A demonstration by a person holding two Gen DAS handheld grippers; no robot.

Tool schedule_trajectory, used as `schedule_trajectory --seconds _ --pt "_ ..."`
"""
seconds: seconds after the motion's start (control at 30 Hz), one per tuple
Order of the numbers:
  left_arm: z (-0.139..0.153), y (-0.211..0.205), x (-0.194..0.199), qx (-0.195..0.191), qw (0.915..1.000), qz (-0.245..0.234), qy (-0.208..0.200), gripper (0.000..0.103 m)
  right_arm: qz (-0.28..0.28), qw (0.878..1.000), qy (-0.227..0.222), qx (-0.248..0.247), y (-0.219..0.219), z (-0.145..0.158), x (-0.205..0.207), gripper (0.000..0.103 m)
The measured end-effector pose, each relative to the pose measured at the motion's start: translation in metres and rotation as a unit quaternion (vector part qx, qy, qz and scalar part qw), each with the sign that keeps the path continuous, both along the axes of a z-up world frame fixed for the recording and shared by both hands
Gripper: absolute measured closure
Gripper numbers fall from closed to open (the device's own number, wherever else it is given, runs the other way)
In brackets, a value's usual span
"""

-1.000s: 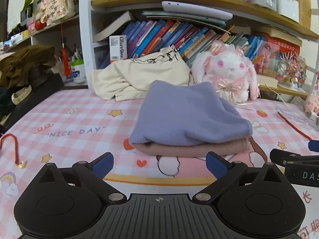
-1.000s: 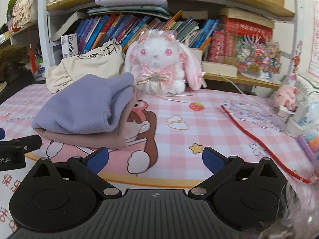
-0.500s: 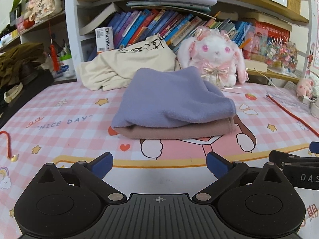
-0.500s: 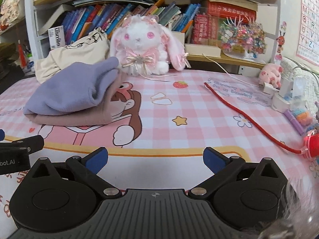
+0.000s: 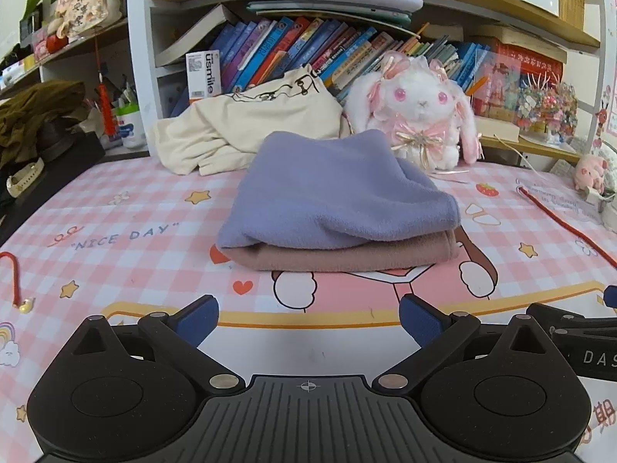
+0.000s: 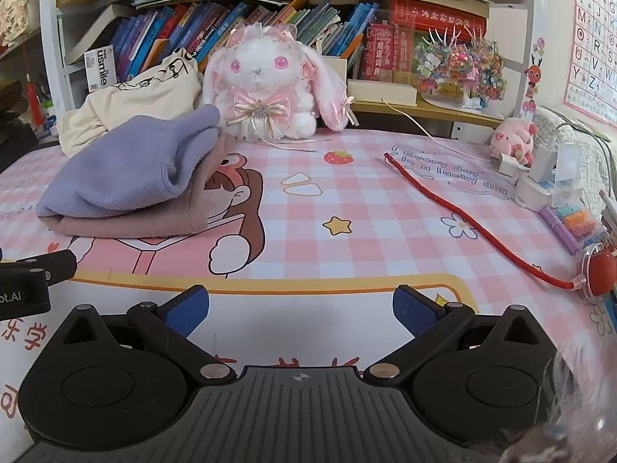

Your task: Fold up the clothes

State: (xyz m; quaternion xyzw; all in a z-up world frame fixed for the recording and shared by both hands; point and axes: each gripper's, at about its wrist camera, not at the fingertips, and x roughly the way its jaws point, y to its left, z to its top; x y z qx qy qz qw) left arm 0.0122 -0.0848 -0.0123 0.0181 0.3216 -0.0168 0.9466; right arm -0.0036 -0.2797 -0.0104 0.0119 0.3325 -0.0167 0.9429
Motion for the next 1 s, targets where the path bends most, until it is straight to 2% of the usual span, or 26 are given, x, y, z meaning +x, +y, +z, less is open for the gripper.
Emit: schedule_trajectory --seconds 1.0 --pt "-0.0049 -0.0037 0.0002 0.007 0.9999 -0.009 0.01 0.002 0.002 1.0 0.007 0.003 -0.0009 -0.0025 0.0039 0.0"
